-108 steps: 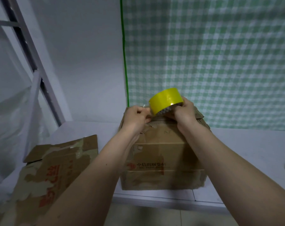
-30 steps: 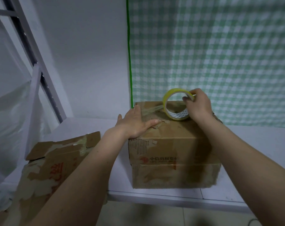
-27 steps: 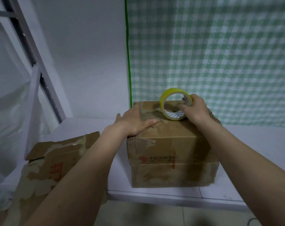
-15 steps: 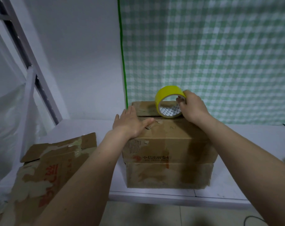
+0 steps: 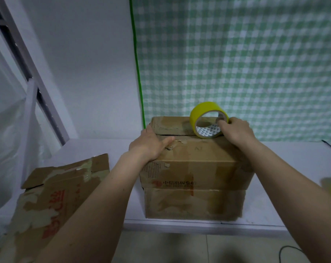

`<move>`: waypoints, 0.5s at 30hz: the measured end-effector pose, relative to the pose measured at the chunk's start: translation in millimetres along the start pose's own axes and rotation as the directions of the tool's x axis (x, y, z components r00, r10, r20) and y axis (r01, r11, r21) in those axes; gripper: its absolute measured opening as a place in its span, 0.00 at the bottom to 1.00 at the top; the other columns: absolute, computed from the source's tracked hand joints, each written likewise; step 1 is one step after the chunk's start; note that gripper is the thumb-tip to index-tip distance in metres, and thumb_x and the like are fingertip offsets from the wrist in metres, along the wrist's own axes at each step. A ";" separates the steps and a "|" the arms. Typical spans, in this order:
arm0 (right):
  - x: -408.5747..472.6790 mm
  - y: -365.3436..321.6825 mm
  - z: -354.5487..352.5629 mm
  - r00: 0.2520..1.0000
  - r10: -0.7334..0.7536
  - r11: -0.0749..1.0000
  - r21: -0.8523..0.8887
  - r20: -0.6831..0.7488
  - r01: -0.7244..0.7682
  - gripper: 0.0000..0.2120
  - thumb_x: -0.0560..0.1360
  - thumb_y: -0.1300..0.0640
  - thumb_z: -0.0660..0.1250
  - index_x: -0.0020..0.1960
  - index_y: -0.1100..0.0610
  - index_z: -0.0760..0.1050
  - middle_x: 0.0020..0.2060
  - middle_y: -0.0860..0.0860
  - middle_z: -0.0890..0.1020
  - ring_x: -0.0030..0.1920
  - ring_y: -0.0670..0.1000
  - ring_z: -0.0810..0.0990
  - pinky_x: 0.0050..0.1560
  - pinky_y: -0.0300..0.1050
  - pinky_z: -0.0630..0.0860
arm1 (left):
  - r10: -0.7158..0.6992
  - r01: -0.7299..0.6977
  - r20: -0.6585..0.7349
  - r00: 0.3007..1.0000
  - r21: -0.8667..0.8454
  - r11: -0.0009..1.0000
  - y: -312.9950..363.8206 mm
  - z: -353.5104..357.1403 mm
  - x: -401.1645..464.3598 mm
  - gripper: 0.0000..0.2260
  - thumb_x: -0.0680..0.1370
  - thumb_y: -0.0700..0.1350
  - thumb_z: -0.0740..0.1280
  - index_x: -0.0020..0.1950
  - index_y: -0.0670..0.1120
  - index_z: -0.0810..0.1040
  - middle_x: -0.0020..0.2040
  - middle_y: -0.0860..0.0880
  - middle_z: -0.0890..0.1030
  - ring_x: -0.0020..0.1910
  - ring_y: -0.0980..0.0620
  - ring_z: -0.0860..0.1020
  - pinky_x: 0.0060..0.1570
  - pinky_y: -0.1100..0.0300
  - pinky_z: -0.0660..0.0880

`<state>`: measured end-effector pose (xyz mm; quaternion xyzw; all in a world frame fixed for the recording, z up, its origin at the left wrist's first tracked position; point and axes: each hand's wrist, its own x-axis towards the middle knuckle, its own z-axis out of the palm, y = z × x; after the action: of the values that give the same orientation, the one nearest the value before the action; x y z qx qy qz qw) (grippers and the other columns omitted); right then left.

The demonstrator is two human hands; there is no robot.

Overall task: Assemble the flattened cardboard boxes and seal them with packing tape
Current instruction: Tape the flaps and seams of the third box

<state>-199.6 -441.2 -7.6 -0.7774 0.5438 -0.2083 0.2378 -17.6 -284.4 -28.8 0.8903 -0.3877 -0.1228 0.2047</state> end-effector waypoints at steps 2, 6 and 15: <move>-2.7 3.5 0.0 0.998 -0.040 0.999 0.021 0.040 0.039 0.27 0.77 0.36 0.48 0.56 0.56 0.73 0.53 0.57 0.77 0.53 0.60 0.73 0.51 0.52 0.71 | 0.005 -0.005 -0.011 1.000 -0.014 1.000 1.7 -0.4 -3.2 0.44 0.73 0.71 0.59 0.78 0.44 0.53 0.74 0.43 0.64 0.69 0.43 0.68 0.65 0.48 0.69; -13.9 2.0 -5.1 0.996 -0.087 0.994 -0.059 0.035 0.089 0.28 0.79 0.37 0.44 0.53 0.55 0.73 0.47 0.55 0.77 0.50 0.60 0.74 0.48 0.50 0.69 | -0.007 0.006 0.020 1.000 0.043 0.999 4.1 -3.9 -19.4 0.46 0.73 0.72 0.58 0.79 0.44 0.48 0.72 0.41 0.67 0.68 0.41 0.69 0.64 0.47 0.70; -37.2 -3.3 -2.4 0.988 -0.152 0.973 -0.179 0.002 0.149 0.23 0.80 0.43 0.48 0.58 0.58 0.73 0.56 0.60 0.78 0.56 0.63 0.75 0.47 0.50 0.65 | -0.042 0.051 -0.052 0.998 0.192 0.980 -0.1 -12.8 -50.4 0.41 0.75 0.71 0.55 0.79 0.49 0.49 0.70 0.39 0.68 0.65 0.39 0.71 0.59 0.48 0.70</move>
<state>-210.5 -405.4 -6.1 -0.8333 0.5012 -0.1808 0.1476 -46.4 -243.5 -14.5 0.9175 -0.3718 -0.0683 0.1237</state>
